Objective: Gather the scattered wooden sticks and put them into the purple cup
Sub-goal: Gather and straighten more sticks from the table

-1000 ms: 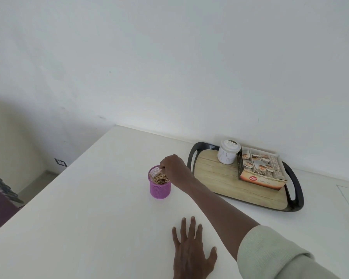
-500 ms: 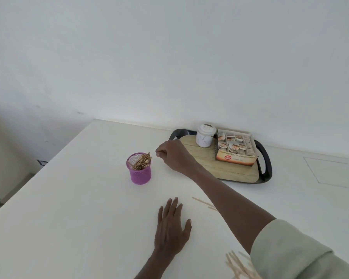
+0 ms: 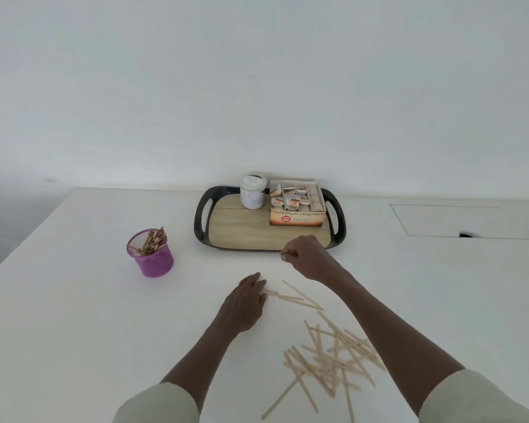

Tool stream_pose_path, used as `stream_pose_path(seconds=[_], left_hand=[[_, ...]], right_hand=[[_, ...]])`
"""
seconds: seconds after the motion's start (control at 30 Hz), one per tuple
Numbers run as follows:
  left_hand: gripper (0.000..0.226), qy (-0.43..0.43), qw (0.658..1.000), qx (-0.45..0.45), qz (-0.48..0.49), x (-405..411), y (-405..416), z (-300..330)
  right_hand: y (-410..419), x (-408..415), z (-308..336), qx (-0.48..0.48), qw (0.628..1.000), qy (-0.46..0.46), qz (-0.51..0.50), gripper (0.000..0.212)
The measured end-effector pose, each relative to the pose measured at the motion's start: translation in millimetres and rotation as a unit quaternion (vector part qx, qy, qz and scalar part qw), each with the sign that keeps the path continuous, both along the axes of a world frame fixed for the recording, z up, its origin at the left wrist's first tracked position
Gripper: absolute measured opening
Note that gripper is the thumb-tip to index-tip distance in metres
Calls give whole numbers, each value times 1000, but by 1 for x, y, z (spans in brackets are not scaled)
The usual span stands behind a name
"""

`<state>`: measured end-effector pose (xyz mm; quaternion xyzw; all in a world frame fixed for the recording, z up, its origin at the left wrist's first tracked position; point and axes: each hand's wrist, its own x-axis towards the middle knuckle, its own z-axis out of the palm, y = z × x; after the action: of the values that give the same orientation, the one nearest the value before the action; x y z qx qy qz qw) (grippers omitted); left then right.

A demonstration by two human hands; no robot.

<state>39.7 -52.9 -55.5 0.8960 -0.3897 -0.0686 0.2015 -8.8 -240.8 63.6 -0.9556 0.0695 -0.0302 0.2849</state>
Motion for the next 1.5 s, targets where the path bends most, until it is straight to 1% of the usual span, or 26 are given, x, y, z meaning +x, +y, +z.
stream_pose_path(seconds=[0.1,0.13,0.17,0.2,0.27,0.3,0.4,0.47,0.5,0.57,0.63,0.7,0.77,0.8,0.87,0.93,1.0,1.07,1.13,1.23,1.27,1.33,1.37,1.4,1.43,1.5], left_hand=[[39,21,999,-7,25,-9,-5,-2],[35,16,999,-13,32,-11,-5,-2],[30,8,999,-18,41,-13,-6,-2],[25,-1,998,-22,50,-16,-6,-1],[20,-20,997,-26,64,-21,-7,0],[20,-27,997,-22,66,-24,-7,1],[21,-46,997,8,69,-32,-8,4],[21,-53,996,27,71,-37,-7,5],[20,-59,995,42,70,-41,-7,5],[21,-79,991,79,71,-47,-3,4],[23,-103,986,109,78,-55,1,3],[25,-119,981,127,83,-61,6,3],[27,-112,981,129,86,-66,11,6],[26,-101,982,128,94,-70,13,7],[20,-63,986,99,119,-76,17,8],[19,-29,989,56,135,-86,19,7],[26,-13,990,23,139,-98,24,4],[34,-10,992,-1,129,-111,30,0],[37,-8,994,-23,109,-121,36,-3],[34,11,996,-67,57,-132,40,-3],[45,32,997,-65,37,-134,40,-2],[96,91,996,-21,4,-135,41,-2],[117,98,995,8,-15,-134,41,-2],[129,90,995,29,-34,-133,42,-3],[132,77,995,41,-47,-132,41,-5],[125,55,996,38,-56,-130,38,-7]], right_hand=[[-32,-25,-20,-20,996,72,-38,25],[-41,-33,-28,-32,993,106,-48,25],[-47,-42,-37,-41,988,137,-56,19],[-52,-51,-45,-40,983,166,-62,20],[-56,-65,-62,-37,976,203,-66,51],[-54,-68,-69,-37,976,204,-63,60],[-41,-70,-86,-42,982,175,-53,68],[-30,-70,-91,-41,988,144,-40,61],[-25,-71,-93,-36,991,122,-33,50],[-18,-72,-95,-33,996,82,-27,16],[-17,-72,-95,-46,996,70,-31,16],[-21,-71,-91,-71,994,79,-21,17],[-28,-72,-87,-96,990,101,-4,17],[-32,-73,-85,-100,989,111,-1,22],[-44,-77,-84,-101,987,122,3,32],[-56,-84,-83,-113,984,136,9,24],[-69,-92,-82,-113,982,150,5,14],[-80,-100,-85,-106,982,157,-1,13],[-88,-108,-88,-83,983,162,-12,22],[-91,-121,-88,-25,986,163,-15,37],[-91,-126,-87,-18,986,166,-8,45],[-87,-138,-83,-33,981,192,19,68],[-84,-144,-82,-58,975,210,34,76],[-80,-148,-81,-84,970,222,50,84],[-76,-153,-81,-107,966,228,61,90],[-67,-160,-83,-141,963,216,79,96]])
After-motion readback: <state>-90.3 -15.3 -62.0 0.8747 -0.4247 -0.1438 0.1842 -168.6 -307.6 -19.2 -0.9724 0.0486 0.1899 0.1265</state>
